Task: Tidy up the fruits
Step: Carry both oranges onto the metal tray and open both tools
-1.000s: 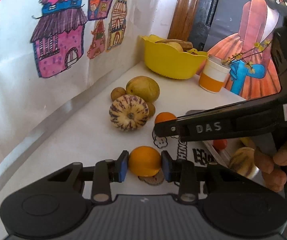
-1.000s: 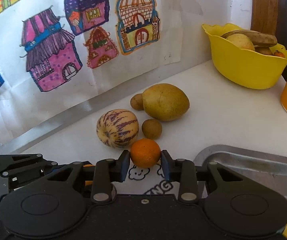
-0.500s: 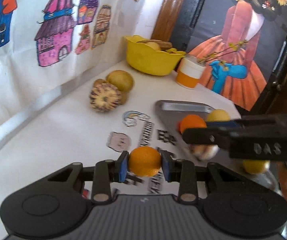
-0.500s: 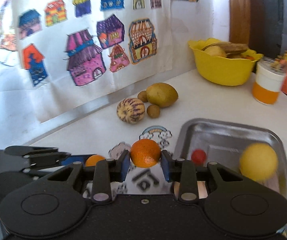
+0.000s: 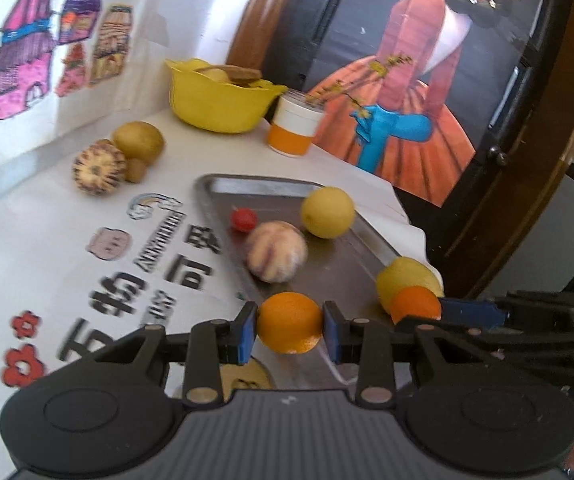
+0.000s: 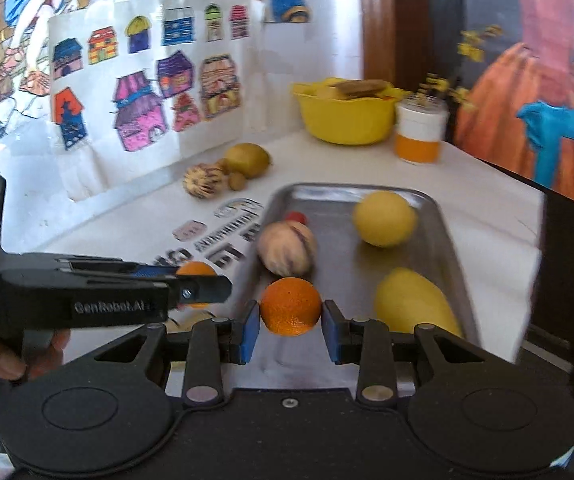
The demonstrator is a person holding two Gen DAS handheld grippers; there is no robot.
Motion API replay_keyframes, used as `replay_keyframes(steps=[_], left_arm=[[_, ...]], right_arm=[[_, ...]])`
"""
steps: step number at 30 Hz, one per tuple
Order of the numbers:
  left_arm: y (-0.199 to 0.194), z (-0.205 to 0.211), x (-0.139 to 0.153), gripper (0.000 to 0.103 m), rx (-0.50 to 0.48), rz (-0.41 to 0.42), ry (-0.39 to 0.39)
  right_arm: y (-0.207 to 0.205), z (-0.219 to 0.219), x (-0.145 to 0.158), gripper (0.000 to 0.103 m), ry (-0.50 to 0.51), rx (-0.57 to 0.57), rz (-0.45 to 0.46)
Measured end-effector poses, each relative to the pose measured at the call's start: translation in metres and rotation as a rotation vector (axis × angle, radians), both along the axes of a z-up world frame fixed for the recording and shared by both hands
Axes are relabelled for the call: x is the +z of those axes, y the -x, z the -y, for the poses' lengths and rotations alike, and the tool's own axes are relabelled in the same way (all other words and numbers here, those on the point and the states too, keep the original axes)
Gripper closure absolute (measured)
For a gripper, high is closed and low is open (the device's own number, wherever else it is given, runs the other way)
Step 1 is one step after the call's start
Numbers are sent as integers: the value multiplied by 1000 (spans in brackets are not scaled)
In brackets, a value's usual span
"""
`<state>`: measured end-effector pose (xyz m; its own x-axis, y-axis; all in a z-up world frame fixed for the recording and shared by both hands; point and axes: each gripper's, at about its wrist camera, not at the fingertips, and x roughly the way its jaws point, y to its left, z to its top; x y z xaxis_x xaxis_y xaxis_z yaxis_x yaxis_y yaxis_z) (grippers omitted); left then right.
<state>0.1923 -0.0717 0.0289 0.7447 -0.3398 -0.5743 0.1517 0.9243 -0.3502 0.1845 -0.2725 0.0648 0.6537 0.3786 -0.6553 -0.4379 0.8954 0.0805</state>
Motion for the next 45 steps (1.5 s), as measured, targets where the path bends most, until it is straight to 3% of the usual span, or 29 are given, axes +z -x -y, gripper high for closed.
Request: replay_keyframes(steps=[12, 30, 33, 35, 37, 39, 41, 45], left_arm=[[-11, 32, -7, 66, -27, -34, -46], [-22, 41, -17, 65, -31, -54, -64], [-22, 40, -16, 65, -35, -59, -59], [-22, 39, -16, 65, -37, -64, -52], [-21, 38, -15, 60, -37, -69, -37], [-20, 35, -12, 44, -38, -68, -11], [-17, 34, -8, 35, -35, -52, 7], [-7, 33, 4, 22, -28, -13, 0]], right_arm=[[-2, 24, -25, 67, 16, -37, -2], [-16, 29, -40, 66, 37, -49, -28], [-16, 29, -39, 63, 40, -55, -25], [-15, 29, -38, 53, 46, -64, -24], [-12, 30, -37, 42, 48, -67, -18], [-8, 30, -35, 37, 51, -71, -12], [-4, 31, -32, 31, 50, -80, -5], [5, 34, -24, 19, 47, -96, 13]])
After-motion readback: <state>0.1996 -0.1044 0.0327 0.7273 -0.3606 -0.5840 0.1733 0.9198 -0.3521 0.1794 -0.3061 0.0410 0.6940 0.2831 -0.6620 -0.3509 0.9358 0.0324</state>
